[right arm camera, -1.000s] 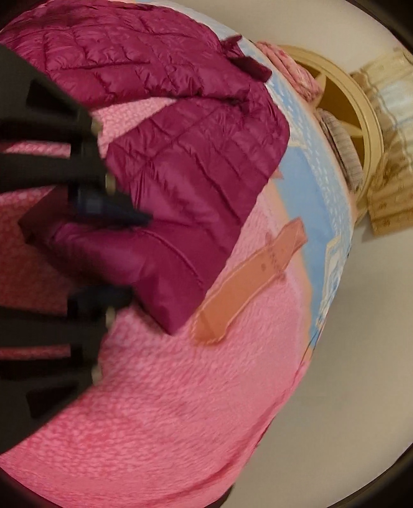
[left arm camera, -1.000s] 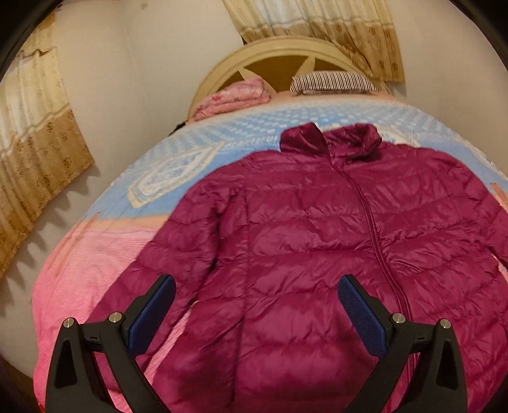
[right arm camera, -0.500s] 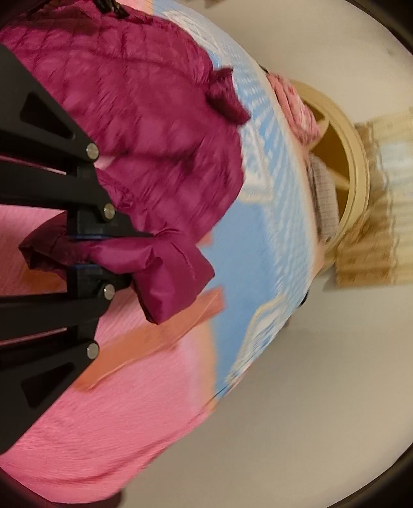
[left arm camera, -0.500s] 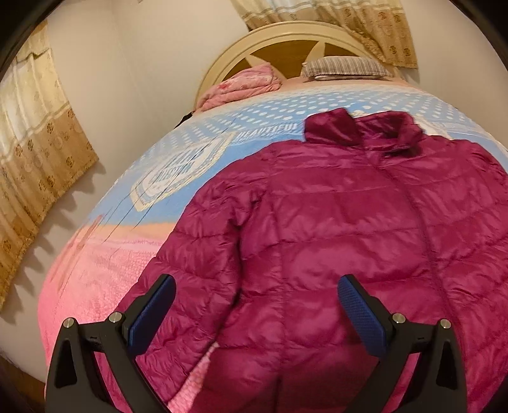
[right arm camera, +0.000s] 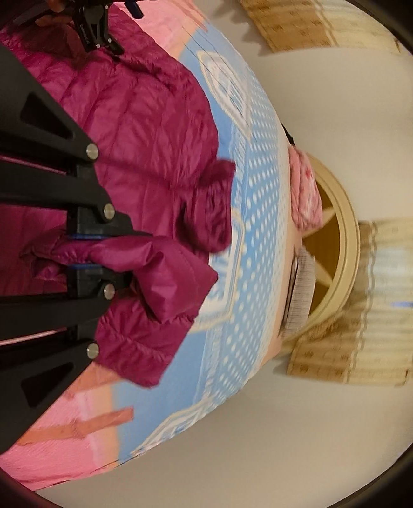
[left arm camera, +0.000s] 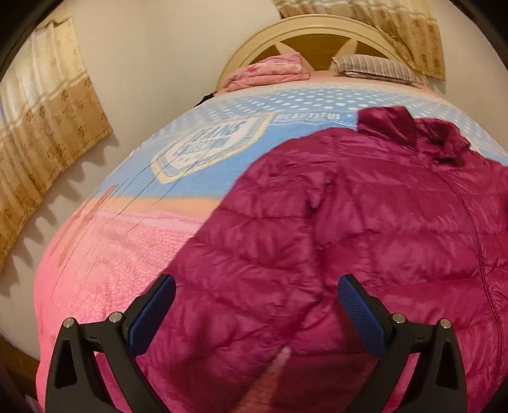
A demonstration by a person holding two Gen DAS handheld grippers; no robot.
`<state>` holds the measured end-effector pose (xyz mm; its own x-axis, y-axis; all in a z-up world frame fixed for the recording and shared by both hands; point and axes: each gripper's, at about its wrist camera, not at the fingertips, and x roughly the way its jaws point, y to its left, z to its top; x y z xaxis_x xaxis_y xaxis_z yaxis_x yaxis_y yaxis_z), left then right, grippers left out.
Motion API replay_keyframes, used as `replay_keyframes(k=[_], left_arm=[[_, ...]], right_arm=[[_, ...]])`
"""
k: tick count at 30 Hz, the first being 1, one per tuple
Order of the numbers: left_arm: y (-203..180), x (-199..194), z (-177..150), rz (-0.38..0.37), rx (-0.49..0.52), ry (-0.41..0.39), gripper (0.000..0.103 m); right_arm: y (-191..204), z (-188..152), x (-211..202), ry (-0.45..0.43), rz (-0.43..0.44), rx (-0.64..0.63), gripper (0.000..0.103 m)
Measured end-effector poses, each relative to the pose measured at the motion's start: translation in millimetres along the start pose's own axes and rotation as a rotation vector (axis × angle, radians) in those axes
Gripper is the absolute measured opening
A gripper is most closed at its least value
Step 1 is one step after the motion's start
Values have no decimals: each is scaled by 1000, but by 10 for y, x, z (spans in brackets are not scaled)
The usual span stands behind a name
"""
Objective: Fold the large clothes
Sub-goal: 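Grasp the sleeve cuff nearest the right tool and lift it, then lay the held sleeve across the jacket body and open the right tool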
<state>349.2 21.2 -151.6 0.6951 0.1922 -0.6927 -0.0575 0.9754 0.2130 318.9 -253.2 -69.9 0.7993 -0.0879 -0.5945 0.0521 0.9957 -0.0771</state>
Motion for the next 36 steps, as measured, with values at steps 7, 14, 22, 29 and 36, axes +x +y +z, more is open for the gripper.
replay_keyframes(k=[7,14,22,29,36], left_arm=[[361,162,24,76,-22,-8,102],[550,404,19,100,-84,28,102],[521,662,-81,97,-104,83,102],[473,701,-97,106,-101,75,102],[480,750,-121,90,-114,85,102]], right_arm=[[629,-57,351,19,54,-99,12],[1121,-281,658,73,92,-194,12],[1305,-468,834,96,96,-234,14],[1402,-510,945,118,97,-246,21],[1515,-530,1001,133,74,-273,30]])
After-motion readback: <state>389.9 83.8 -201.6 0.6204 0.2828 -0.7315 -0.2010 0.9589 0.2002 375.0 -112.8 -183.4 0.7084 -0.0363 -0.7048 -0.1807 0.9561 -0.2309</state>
